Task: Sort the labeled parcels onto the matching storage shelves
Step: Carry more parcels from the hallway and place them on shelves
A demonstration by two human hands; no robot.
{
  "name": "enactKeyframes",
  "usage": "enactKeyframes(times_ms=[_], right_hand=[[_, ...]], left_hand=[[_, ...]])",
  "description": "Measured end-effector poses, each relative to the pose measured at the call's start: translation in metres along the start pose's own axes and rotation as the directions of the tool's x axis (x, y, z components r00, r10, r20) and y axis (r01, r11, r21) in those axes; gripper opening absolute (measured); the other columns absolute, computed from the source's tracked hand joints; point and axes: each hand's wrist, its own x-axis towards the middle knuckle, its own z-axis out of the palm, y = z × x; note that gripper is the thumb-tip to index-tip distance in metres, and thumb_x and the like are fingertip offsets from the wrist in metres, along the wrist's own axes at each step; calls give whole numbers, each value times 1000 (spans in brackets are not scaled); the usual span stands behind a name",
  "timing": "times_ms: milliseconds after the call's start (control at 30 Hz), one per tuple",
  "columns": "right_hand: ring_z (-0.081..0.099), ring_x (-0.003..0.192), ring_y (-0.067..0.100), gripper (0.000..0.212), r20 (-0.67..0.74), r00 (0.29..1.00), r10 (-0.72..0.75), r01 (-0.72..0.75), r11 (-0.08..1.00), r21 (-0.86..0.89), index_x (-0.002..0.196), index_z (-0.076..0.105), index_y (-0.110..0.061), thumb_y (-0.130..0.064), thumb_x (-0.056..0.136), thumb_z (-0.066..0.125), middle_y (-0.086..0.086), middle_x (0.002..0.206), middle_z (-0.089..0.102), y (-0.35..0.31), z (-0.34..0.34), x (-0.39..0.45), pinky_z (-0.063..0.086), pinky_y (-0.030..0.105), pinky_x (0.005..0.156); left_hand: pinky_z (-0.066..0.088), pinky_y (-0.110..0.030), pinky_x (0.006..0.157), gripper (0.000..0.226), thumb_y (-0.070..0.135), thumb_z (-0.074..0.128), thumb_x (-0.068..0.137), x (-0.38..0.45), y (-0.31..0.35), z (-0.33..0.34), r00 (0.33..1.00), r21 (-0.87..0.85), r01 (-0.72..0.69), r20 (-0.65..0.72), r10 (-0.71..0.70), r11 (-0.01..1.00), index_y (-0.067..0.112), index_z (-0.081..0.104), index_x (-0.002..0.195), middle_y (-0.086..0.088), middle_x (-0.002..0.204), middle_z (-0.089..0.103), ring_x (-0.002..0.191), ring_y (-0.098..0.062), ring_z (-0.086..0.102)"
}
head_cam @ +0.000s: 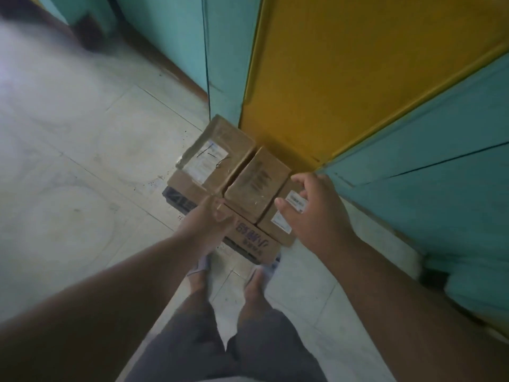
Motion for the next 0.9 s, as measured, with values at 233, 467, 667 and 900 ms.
enactKeyframes(times_ms=[233, 467, 667, 900], right_hand=[[50, 109, 12, 56, 101, 986, 132, -129, 991, -37, 135, 47, -21, -47, 90, 65, 4, 138, 43, 58, 75, 84, 51, 28, 80], [47, 131, 28, 73, 256, 950, 181, -155, 981, -117, 152, 26, -17, -42, 94, 63, 8, 153, 36, 102, 123, 158, 45, 38, 96], [53, 123, 28, 65, 253, 936, 243, -262, 964, 46, 152, 27, -19, -29, 96, 59, 10, 145, 47, 105, 127, 158, 44, 31, 88], [57, 116, 19, 59, 169, 977, 132, -153, 981, 120, 150, 35, -18, -17, 95, 59, 5, 143, 49, 71, 48, 81, 42, 23, 84]], left_hand=[[52, -27, 55, 52, 32, 66, 92, 80, -10, 38, 982, -143, 190, 20, -189, 971, 30, 45, 139, 4, 99, 68, 84, -15, 68], [63, -38, 72, 56, 26, 67, 92, 141, -17, 63, 954, -297, 277, -33, -300, 914, 35, 43, 142, -3, 96, 69, 83, -18, 72], [64, -34, 74, 40, 19, 66, 93, 137, -22, 65, 917, -538, 320, -31, -398, 780, 34, 56, 129, -5, 101, 69, 86, -15, 73], [61, -40, 87, 50, -10, 67, 83, 46, 3, 15, 938, -583, 279, -2, -346, 763, 33, 65, 108, -11, 108, 68, 97, -25, 72]])
